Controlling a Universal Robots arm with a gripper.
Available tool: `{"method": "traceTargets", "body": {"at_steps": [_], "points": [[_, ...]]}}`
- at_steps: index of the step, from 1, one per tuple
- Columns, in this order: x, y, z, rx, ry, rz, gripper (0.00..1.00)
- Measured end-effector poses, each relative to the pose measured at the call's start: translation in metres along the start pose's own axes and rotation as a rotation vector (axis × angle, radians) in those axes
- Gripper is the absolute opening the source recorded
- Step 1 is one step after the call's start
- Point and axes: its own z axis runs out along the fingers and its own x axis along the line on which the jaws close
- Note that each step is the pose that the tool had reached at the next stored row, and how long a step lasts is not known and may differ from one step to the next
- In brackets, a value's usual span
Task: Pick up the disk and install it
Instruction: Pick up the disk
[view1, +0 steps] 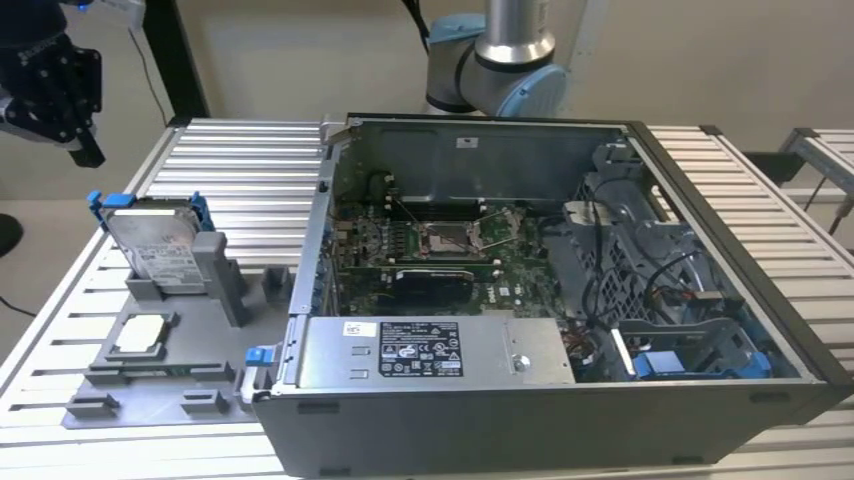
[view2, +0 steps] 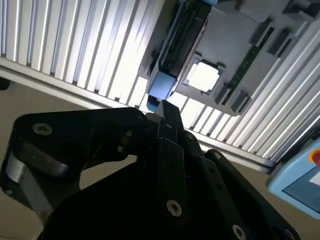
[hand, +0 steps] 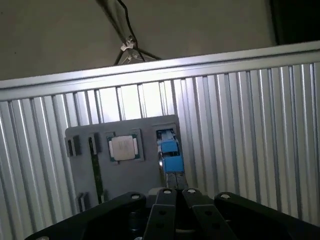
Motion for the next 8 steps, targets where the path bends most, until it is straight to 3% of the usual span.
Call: {"method": "traceTargets", "body": {"at_steps": [6, 8], "points": [[0.0, -0.0002, 0.0002, -0.0023, 0.0001, -0.108, 0.0], [0.0, -0.0017, 0.0002, -0.0027, 0.0001, -0.127, 0.0]]}}
